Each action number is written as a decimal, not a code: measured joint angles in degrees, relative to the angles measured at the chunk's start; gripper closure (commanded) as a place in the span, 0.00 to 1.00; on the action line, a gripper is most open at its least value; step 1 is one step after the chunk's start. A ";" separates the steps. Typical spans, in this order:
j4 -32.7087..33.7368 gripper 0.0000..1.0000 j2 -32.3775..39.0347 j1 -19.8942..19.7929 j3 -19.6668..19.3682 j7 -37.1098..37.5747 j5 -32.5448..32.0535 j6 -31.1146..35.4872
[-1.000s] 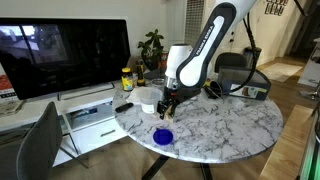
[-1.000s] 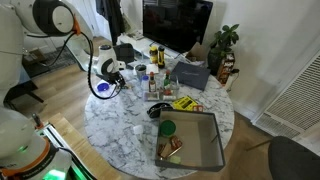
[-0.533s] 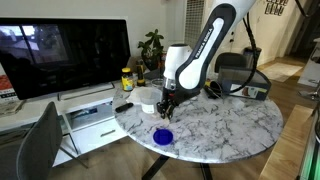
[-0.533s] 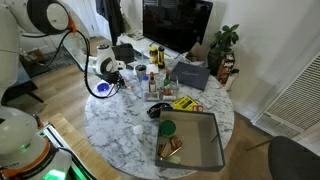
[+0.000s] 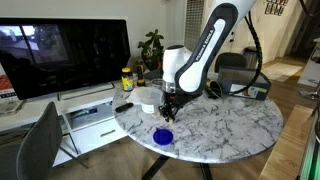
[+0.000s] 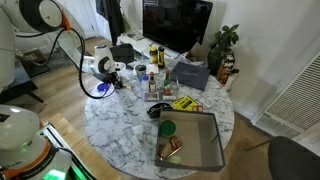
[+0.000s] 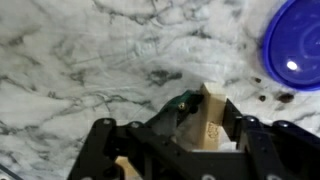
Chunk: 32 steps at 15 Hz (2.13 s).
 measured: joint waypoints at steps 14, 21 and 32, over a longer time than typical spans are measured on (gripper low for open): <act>0.15 0.33 -2.08 6.01 -4.01 8.50 -6.26 -6.17; 1.95 0.40 -1.89 5.06 -4.01 7.87 -8.81 -5.83; 4.37 0.62 -0.08 -0.56 -0.05 2.61 -8.64 -5.80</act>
